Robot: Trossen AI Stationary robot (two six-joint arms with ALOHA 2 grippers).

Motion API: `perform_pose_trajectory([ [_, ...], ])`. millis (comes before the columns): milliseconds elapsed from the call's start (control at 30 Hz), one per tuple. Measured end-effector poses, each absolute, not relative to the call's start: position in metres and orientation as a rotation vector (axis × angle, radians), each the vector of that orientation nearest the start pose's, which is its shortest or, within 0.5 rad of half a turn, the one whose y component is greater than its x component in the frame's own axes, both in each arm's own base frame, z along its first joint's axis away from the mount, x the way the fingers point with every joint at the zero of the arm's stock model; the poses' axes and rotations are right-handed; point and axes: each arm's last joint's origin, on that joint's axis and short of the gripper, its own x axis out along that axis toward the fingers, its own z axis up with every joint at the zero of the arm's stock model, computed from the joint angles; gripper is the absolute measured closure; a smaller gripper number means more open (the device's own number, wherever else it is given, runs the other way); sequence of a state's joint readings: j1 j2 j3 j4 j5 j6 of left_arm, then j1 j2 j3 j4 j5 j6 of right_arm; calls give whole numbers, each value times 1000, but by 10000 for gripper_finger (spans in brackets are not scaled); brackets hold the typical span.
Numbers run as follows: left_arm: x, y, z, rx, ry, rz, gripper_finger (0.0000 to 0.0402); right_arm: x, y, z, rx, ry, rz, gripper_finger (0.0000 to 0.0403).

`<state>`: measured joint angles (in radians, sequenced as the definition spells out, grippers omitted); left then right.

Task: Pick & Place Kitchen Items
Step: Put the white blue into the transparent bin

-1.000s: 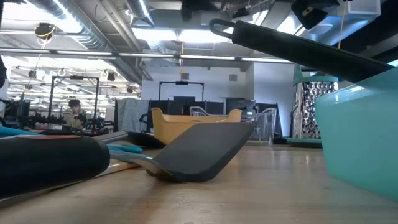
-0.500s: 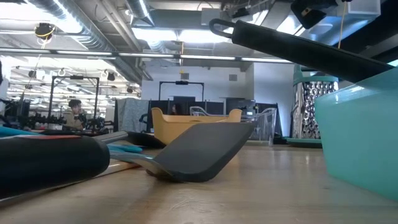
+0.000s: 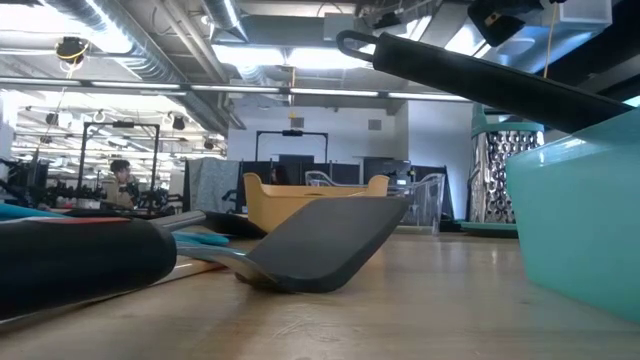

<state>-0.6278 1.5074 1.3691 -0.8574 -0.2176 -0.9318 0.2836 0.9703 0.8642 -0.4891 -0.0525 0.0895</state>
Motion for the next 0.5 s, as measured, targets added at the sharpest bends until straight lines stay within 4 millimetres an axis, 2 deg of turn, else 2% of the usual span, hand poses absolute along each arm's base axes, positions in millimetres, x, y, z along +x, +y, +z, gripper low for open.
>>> perform_pose_trajectory([
  [233,226,-184,276,-421,1009,298,252,193,57,301,-7,602,306,309],
  [500,200,-185,231,-431,1072,433,252,194,58,304,-43,563,319,309],
])
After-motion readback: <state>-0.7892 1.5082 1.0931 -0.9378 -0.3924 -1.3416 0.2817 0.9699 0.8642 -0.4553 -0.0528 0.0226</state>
